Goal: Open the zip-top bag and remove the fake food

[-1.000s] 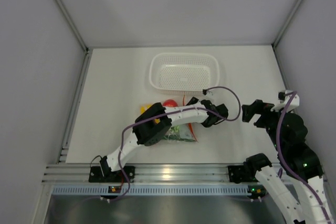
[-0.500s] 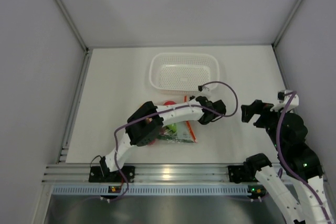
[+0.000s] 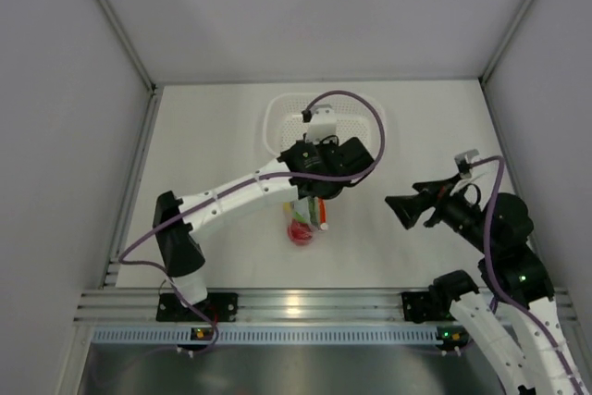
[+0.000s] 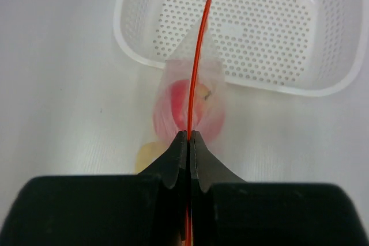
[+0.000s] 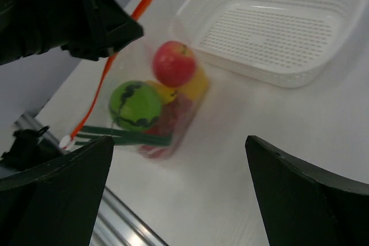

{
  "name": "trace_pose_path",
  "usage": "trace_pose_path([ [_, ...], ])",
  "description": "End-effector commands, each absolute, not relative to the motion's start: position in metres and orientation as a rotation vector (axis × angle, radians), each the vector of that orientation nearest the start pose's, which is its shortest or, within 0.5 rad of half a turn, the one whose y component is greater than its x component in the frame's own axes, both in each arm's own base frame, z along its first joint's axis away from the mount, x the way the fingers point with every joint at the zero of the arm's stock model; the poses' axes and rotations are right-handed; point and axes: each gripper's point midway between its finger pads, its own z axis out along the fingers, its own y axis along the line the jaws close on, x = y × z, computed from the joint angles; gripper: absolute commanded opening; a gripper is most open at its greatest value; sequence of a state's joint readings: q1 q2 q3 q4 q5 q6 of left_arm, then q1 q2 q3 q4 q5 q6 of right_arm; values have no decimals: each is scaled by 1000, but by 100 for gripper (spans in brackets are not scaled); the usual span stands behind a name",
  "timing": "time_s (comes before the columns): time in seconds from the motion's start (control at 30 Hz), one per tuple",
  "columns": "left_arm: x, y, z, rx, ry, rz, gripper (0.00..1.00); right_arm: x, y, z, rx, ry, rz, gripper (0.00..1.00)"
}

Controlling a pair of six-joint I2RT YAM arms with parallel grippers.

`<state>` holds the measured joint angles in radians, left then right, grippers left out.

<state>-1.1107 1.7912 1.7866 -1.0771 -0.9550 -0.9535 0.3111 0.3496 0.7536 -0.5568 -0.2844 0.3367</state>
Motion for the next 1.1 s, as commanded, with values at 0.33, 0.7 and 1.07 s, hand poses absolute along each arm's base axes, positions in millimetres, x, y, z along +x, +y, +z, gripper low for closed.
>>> trace_pose_path([
  [0.33, 260, -242, 251, -885, 1899, -321, 0, 158, 229, 285, -678, 1745, 1077, 91],
  [0.7, 245, -232, 262, -1114, 1765, -524, 0, 136, 273, 271, -765, 1555, 1017, 87],
  [1.07, 241, -218, 253, -1162, 1707, -540, 0, 110, 299, 254, -631, 1410, 1114, 81],
])
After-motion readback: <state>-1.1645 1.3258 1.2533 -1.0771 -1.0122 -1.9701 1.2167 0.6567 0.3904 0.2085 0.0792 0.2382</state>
